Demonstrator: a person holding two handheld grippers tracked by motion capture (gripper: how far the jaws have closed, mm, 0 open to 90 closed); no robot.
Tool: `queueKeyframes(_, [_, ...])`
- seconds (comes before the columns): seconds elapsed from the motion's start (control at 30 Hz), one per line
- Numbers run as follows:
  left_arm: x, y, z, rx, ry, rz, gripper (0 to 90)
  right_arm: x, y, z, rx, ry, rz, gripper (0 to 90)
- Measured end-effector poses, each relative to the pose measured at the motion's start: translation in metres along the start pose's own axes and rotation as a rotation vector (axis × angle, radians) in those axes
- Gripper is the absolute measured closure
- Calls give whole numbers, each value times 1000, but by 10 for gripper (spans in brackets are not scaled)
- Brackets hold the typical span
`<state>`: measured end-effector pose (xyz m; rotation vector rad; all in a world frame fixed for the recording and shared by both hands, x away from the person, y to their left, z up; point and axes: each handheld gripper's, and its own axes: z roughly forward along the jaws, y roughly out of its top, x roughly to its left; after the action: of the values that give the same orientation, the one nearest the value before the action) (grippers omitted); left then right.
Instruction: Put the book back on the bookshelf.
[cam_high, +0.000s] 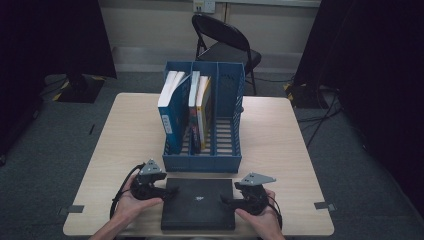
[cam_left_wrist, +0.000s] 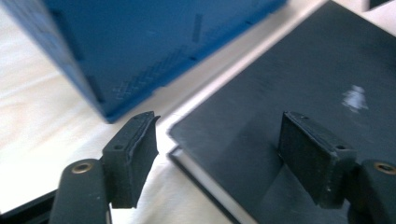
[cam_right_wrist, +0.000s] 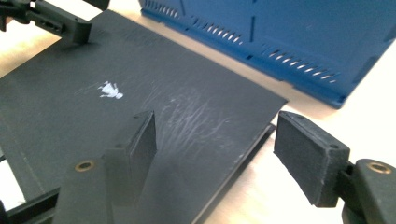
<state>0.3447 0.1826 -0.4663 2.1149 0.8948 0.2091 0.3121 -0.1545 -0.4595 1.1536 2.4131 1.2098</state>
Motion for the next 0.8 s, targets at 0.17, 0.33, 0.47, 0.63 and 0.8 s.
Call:
queueKeyframes(0.17, [0, -2, 1, -28, -6, 12, 322, 5, -4, 7, 21, 1, -16, 260])
queueKeyframes(0.33, [1, -4, 6, -72, -18, 25, 310, 5, -6, 8, 14, 2, -14, 260])
queueKeyframes(0.47, [3, -4, 7, -73, -33, 39, 304, 5, -4, 8, 24, 1, -16, 260])
queueKeyframes(0.63, [-1, -3, 5, -59, -7, 41, 305, 4, -2, 9, 36, 8, -31, 259])
queueKeyframes(0.8, [-1, -4, -2, -13, -24, 32, 300, 2, 1, 13, 34, 30, -53, 271])
